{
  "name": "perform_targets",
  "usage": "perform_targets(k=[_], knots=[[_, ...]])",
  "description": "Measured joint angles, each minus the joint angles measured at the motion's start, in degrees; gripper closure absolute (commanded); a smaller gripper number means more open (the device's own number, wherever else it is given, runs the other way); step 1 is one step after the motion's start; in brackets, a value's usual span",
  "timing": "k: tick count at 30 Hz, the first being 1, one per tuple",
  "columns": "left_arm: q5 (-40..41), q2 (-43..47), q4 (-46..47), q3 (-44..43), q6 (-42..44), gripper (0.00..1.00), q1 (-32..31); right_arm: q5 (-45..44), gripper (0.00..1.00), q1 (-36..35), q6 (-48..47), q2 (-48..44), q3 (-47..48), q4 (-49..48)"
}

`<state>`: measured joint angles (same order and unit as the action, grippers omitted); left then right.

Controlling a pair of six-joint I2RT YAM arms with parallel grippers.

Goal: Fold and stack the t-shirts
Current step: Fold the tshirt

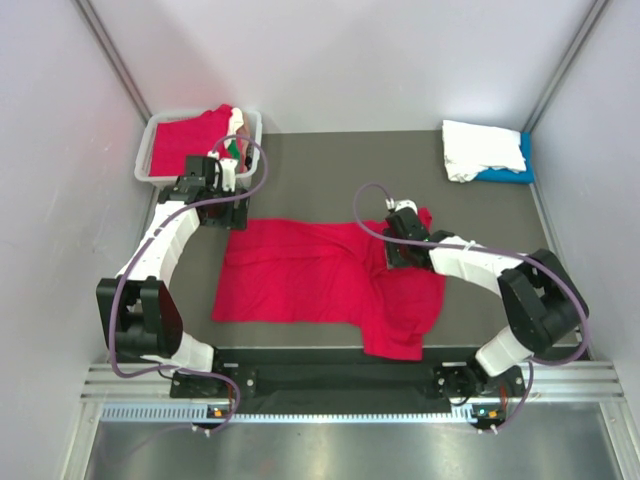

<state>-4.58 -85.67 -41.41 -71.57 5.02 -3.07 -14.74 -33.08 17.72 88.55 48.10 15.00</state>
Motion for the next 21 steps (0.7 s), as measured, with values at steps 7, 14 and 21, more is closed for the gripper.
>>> perform_targets(k=[7,14,21], knots=[[-0.02,0.00,-0.24,0.00,0.28,0.15,0.00,1.31,0.55,3.08,0.15,1.25,-0.04,-0.98],[-0.02,0.00,-0.24,0.00,0.50,0.15,0.00,1.84,0.53,4.11,0.04,1.25,3.02,-0.46],[-0.07,0.02,-0.24,0.00,0.48,0.15,0.00,2.23,0.56,4.13,0.02,4.00,7.52,-1.25]])
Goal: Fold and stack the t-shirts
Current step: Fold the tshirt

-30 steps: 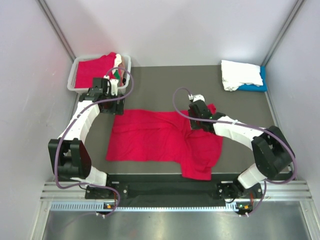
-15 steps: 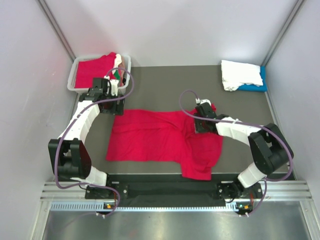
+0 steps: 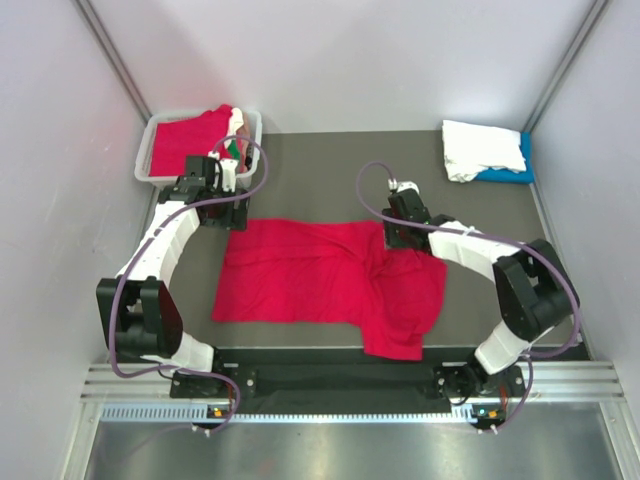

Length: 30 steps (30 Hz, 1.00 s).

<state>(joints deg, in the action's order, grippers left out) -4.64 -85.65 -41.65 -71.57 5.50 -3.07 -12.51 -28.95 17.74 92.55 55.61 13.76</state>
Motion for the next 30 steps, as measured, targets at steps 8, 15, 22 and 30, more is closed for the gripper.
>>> perform_targets(k=[8,15,22,30], knots=[[0.83,0.07,0.00,0.22,0.46,0.15,0.00,0.44,0.56,0.46,0.02,2.82,-0.37,-0.37],[0.87,0.50,0.00,0.22,0.44,0.15,0.00,0.59,0.55,1.84,0.02,1.86,-3.45,-0.70],[0.83,0.52,0.00,0.22,0.44,0.15,0.00,0.57,0.56,2.29,0.04,-1.40,-5.44,-0.87],[0.85,0.52,0.00,0.26,0.44,0.15,0.00,0.57,0.57,2.51,0.09,-4.87,-7.87,-0.31]])
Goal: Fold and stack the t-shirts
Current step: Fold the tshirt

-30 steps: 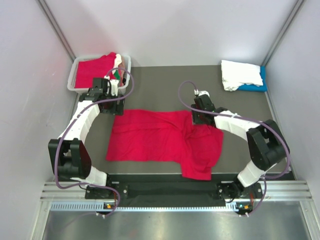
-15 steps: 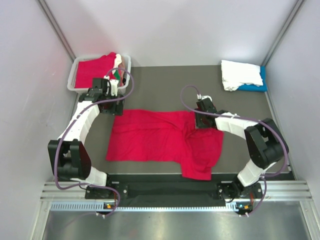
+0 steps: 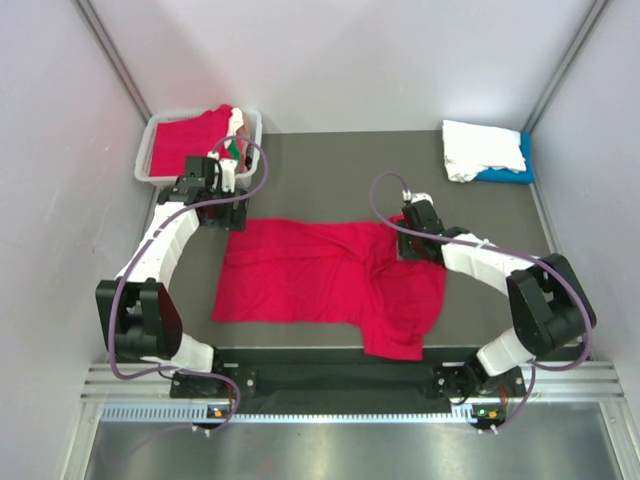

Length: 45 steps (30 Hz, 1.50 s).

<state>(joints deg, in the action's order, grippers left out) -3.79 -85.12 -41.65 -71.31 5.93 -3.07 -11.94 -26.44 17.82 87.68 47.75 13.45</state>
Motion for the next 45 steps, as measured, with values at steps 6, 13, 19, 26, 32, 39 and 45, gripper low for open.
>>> perform_targets(k=[6,13,19,26,32,39,45], knots=[[-0.02,0.00,0.00,0.00,-0.02,0.15,0.00,0.07,0.62,0.00,0.31,-3.17,-0.76,0.42],[0.00,0.00,0.00,0.00,0.00,0.15,0.00,0.13,0.64,0.00,0.44,-5.03,-2.43,1.03],[0.02,0.00,0.00,0.00,0.00,0.15,0.00,1.03,0.68,0.00,0.92,-6.58,-4.50,1.38],[0.02,0.00,0.00,0.00,0.00,0.15,0.00,2.45,0.71,-0.79,2.47,-13.22,-8.76,3.06],[0.07,0.00,0.00,-0.02,0.00,0.15,0.00,2.43,0.70,-3.74,4.33,-19.93,-10.38,6.71],[0.24,0.00,0.00,-0.07,-0.02,0.15,0.00,1.84,0.67,-8.22,7.08,-26.12,-12.20,11.23],[-0.04,0.00,0.00,-0.07,-0.28,0.15,0.00,-2.49,0.65,-8.50,4.59,-20.33,-6.49,13.40]])
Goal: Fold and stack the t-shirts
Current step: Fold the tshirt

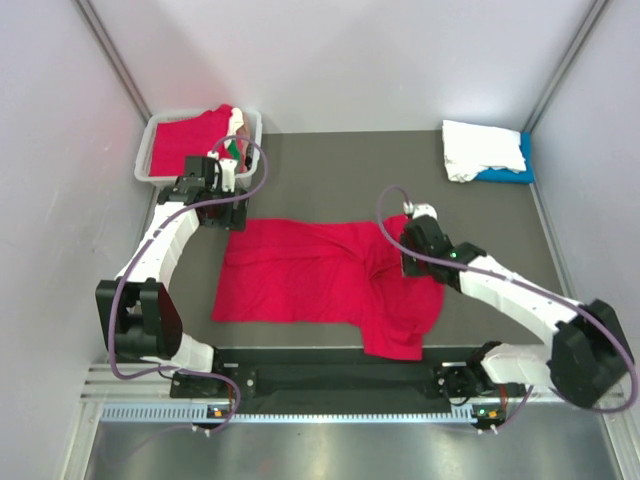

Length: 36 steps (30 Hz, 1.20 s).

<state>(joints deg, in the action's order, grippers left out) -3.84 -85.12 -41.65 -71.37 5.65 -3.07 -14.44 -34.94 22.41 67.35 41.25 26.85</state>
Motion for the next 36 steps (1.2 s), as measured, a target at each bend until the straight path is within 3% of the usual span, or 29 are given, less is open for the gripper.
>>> perform_targets(k=[10,16,36], knots=[[0.35,0.00,0.00,0.02,0.04,0.15,0.00,-2.03,0.65,1.79,-4.22,15.52,15.06,-7.10],[0.74,0.13,0.00,0.02,0.33,0.15,0.00,-1.77,0.68,2.78,-4.39,19.58,13.00,-9.64],[1.38,0.63,-0.13,0.02,0.48,0.15,0.00,0.83,0.70,3.98,-2.82,15.41,1.70,-12.63]])
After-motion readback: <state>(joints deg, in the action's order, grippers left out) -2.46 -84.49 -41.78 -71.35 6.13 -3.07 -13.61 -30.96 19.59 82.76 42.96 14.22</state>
